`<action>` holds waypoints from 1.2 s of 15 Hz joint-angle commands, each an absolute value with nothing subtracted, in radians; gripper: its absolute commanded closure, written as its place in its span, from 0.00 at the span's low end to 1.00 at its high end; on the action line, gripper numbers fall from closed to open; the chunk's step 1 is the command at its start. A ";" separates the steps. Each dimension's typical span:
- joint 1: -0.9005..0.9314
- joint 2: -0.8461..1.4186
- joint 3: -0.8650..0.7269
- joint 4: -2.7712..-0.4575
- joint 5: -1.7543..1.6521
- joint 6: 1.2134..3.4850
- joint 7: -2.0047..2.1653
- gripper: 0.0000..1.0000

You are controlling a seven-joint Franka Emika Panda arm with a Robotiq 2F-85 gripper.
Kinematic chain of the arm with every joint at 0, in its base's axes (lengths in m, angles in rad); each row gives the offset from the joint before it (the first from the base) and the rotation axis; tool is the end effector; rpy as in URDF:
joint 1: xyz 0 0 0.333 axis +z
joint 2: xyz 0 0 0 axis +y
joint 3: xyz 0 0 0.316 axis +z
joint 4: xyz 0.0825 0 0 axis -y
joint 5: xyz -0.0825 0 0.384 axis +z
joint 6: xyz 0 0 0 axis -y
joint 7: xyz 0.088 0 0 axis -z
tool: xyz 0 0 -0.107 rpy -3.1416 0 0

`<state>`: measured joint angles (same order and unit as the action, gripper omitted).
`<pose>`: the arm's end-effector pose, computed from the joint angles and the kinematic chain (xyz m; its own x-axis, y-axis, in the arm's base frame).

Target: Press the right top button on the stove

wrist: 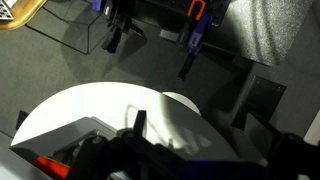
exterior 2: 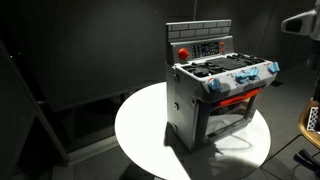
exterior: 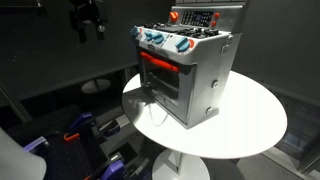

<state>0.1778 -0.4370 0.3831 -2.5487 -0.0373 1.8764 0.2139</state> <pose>0.3208 0.1946 0.3919 0.9385 0.2719 -0.2130 0.3200 -0.9166 0.2398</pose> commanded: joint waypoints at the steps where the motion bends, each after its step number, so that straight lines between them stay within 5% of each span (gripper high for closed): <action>1: 0.207 -0.432 0.355 -2.547 -0.049 1.874 0.225 0.00; 18: 0.152 -0.431 0.280 -2.402 -0.110 1.961 0.251 0.00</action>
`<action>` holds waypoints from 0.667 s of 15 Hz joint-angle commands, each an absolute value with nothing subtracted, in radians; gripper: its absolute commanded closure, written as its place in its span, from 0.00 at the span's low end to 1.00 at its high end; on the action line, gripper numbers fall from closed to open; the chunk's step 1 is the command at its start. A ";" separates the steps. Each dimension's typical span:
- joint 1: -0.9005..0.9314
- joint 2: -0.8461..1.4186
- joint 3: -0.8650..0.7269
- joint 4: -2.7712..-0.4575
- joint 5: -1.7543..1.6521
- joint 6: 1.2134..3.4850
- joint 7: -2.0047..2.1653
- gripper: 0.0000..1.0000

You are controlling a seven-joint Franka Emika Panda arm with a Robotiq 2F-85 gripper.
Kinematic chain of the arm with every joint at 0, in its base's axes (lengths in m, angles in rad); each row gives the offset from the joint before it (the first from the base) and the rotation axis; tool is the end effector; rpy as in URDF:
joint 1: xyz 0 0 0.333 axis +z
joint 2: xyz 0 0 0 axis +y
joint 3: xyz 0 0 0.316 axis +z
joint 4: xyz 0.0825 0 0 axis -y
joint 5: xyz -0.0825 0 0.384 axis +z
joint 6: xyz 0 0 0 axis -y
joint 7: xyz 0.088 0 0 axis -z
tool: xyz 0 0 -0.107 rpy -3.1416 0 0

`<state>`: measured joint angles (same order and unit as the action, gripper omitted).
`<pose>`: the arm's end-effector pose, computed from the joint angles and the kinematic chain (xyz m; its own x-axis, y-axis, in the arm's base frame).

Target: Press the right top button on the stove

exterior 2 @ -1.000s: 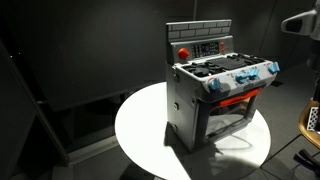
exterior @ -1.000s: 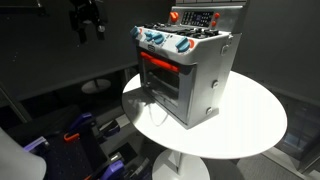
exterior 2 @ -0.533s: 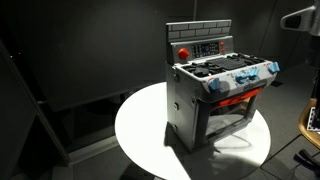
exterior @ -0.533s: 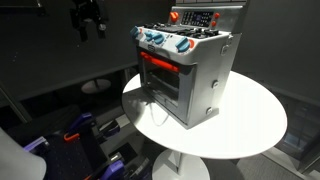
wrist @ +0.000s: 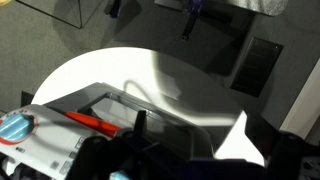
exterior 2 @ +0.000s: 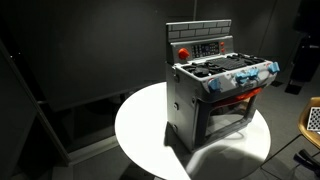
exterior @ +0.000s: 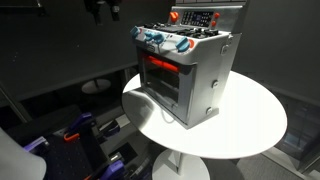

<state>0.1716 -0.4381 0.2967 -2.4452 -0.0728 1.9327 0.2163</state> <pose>0.3626 0.1816 0.4465 0.9692 0.2406 -0.0518 0.2461 -0.9474 0.2045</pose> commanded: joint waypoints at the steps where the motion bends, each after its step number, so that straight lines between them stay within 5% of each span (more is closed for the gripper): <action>1: 0.141 -0.426 0.273 -2.388 -0.121 1.977 0.256 0.00; 10: 0.033 -0.384 0.238 -2.358 -0.221 2.219 0.361 0.00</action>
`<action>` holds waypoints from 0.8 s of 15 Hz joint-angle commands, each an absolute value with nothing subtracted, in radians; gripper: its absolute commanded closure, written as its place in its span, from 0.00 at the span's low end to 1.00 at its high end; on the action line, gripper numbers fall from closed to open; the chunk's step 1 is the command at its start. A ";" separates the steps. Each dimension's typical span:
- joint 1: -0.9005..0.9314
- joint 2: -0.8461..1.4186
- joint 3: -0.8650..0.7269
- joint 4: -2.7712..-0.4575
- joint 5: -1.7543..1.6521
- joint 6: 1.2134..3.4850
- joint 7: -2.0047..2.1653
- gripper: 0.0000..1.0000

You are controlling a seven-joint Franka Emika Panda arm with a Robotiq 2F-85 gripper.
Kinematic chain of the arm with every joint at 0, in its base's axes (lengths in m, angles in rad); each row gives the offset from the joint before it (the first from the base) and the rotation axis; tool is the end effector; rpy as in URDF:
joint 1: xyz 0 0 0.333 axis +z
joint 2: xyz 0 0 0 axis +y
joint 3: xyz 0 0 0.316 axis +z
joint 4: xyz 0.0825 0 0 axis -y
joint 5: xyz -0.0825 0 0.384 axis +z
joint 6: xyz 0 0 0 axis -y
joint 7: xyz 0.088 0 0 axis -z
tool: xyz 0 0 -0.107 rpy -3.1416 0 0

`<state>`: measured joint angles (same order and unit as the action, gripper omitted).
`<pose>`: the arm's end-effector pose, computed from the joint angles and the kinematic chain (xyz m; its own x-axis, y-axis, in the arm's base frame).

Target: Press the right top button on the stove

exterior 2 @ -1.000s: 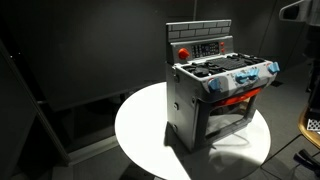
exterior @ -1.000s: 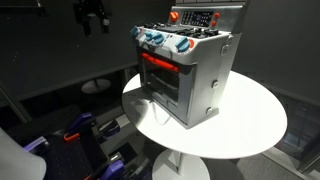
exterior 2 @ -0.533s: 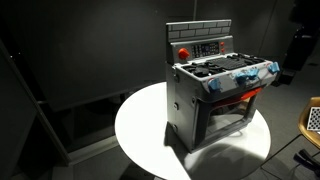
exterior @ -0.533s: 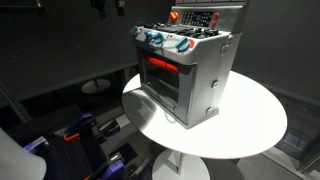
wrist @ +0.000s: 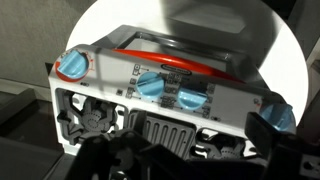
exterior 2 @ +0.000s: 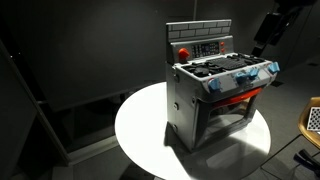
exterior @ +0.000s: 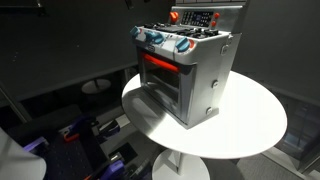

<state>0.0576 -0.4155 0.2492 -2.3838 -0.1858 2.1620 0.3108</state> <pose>0.4226 0.1331 0.4903 0.9671 0.0971 0.2351 0.0485 -0.9777 0.2044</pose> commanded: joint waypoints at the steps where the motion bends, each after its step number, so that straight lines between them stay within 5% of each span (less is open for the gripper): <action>1: 0.020 -0.376 0.238 -2.358 -0.232 2.246 0.378 0.00; 12: 0.000 -0.378 0.238 -2.385 -0.252 2.306 0.420 0.00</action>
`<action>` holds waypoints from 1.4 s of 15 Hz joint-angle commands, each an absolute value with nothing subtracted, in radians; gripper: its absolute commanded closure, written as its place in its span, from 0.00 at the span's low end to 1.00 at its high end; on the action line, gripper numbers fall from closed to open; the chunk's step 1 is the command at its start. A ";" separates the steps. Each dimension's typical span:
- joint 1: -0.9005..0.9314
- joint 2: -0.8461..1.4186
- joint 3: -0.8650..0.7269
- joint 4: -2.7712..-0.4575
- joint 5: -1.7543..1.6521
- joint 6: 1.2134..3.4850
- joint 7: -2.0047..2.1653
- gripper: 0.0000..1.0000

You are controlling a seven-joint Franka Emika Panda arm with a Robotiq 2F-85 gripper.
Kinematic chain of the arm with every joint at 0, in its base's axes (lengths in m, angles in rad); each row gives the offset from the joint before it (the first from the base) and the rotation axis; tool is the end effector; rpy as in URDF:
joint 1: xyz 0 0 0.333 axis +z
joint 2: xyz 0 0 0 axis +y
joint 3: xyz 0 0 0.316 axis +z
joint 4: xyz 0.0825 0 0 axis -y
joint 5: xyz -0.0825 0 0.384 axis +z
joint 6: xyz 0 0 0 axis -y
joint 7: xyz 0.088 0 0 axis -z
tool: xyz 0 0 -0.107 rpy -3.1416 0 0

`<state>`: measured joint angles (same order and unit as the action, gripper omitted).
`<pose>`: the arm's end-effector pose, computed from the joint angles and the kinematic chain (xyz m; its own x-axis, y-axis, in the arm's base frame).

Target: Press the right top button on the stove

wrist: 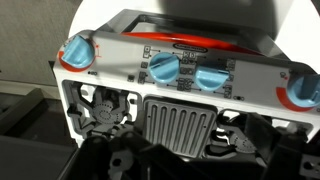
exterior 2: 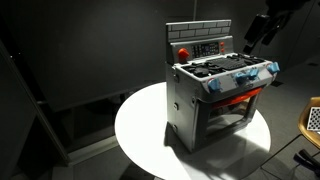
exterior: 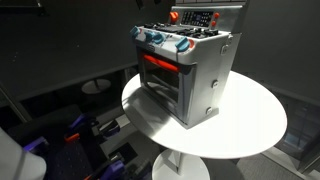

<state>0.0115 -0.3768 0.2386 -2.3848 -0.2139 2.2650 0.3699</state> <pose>0.4431 0.1135 0.4842 0.9525 0.0203 0.3038 -0.0357 -0.9834 0.1779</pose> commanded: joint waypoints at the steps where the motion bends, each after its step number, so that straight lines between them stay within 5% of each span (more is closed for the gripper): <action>1: -0.010 -0.377 0.239 -2.383 -0.265 2.327 0.438 0.00; 21: -0.156 -0.072 0.151 -2.141 -0.703 2.455 0.971 0.00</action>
<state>-0.1797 -0.1411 0.1887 -2.2235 -0.6408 2.4904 0.8989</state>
